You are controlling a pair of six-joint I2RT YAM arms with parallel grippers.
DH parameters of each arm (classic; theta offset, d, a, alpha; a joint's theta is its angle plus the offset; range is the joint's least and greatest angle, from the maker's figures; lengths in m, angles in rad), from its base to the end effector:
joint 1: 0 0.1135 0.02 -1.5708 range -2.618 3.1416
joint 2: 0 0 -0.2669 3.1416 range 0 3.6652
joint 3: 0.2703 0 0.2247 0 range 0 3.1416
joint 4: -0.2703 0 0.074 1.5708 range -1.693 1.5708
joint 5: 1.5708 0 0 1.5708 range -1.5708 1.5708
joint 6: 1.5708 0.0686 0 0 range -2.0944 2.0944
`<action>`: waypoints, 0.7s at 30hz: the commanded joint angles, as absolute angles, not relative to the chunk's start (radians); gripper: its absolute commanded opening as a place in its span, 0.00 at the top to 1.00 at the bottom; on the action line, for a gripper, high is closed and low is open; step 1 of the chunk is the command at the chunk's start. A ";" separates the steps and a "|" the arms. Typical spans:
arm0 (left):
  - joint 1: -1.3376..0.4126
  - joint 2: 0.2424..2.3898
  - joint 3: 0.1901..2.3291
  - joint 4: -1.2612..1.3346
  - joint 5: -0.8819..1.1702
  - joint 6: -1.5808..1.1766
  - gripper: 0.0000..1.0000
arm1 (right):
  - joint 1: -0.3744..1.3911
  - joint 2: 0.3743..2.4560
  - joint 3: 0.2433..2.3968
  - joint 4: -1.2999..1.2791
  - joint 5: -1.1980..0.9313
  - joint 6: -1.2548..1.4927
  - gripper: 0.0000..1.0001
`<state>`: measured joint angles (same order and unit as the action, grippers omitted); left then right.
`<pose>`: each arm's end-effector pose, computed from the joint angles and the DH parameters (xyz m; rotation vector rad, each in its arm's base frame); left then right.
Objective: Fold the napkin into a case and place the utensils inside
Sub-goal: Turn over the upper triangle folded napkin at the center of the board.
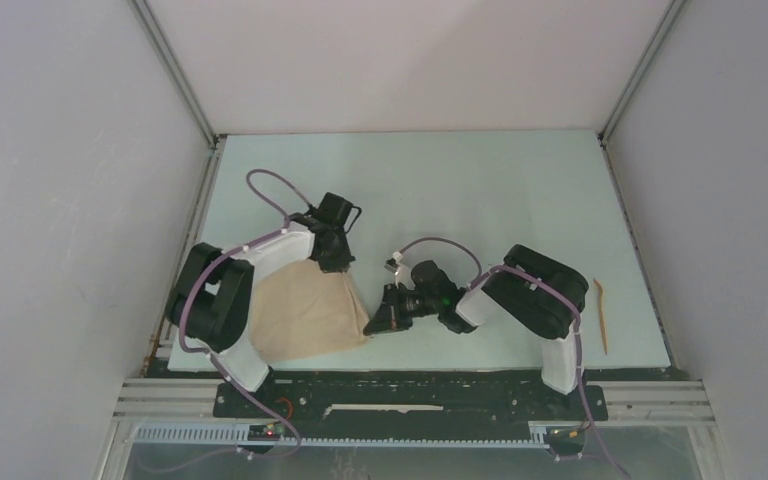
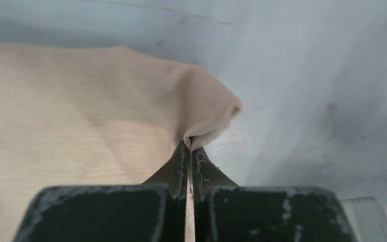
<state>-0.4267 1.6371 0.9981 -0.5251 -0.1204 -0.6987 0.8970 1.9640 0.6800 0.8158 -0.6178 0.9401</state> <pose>0.2797 -0.1181 0.1683 -0.4037 2.7002 -0.1611 0.1917 0.3038 0.1107 -0.4196 2.4126 1.6397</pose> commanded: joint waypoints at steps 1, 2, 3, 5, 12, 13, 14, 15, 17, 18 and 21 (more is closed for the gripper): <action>-0.479 1.699 1.132 -0.363 -0.195 -0.689 1.00 | 0.909 1.903 0.613 0.778 -0.662 0.875 1.00; -0.490 1.724 1.150 -0.362 -0.173 -0.686 1.00 | 0.909 1.900 0.607 0.763 -0.652 0.871 1.00; -0.496 1.749 1.165 -0.362 -0.160 -0.686 1.00 | 0.908 1.899 0.602 0.766 -0.644 0.874 1.00; -0.506 1.777 1.185 -0.361 -0.109 -0.676 1.00 | 0.907 1.881 0.602 0.708 -0.600 0.875 0.92; -0.516 1.581 1.148 -0.424 -0.009 -0.598 0.45 | 0.900 1.763 0.606 0.448 -0.497 0.831 0.54; -0.517 1.535 1.137 -0.448 0.017 -0.582 0.41 | 0.899 1.741 0.606 0.413 -0.486 0.821 0.51; -0.517 1.488 1.119 -0.476 0.039 -0.572 0.39 | 0.894 1.723 0.607 0.385 -0.479 0.816 0.49; -0.518 1.446 1.093 -0.499 0.056 -0.565 0.38 | 0.890 1.706 0.607 0.366 -0.476 0.812 0.48; -0.524 1.353 1.003 -0.517 0.093 -0.571 0.34 | 0.883 1.697 0.606 0.345 -0.474 0.815 0.47; -0.532 1.290 0.930 -0.517 0.104 -0.584 0.31 | 0.878 1.701 0.604 0.352 -0.483 0.821 0.47; -0.611 1.185 0.794 -0.522 0.094 -0.637 0.32 | 0.874 1.720 0.604 0.393 -0.496 0.850 0.53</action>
